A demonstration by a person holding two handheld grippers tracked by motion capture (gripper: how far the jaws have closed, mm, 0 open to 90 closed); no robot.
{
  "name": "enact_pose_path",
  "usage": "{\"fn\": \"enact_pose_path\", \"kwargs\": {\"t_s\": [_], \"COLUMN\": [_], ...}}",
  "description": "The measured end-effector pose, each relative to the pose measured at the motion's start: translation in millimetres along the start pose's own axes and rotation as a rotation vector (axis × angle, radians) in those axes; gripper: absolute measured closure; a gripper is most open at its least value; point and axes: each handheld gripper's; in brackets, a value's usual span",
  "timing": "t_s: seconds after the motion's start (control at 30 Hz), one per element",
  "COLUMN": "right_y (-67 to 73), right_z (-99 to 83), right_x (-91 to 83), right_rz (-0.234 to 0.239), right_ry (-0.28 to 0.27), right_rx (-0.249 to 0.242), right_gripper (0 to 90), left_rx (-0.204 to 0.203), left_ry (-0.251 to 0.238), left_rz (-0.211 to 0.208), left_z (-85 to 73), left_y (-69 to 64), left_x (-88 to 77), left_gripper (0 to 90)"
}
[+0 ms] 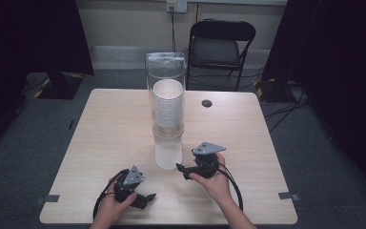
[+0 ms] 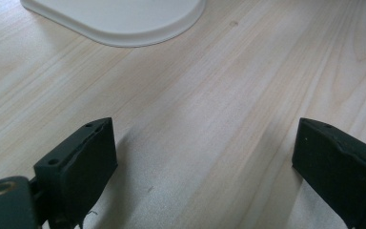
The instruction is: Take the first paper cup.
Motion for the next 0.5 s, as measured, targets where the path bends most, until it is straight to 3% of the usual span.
{"fn": "enact_pose_path", "kwargs": {"t_s": [0.5], "right_y": [-0.6], "right_z": [23.6], "right_x": [21.2], "right_rz": [-0.011], "right_ry": [-0.064], "right_rx": [0.043], "right_gripper": [17.4], "left_rx": [0.008], "left_ry": [0.017], "left_rz": [0.003], "left_z": [0.9], "left_y": [0.7], "left_x": [0.1], "left_gripper": [5.8]}}
Point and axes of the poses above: each handheld gripper's, and its own axes: x roughly forward along the jaws, z roughly out of its top, y roughly to its left, and after that the axes turned 15 degrees about -y, right-handed
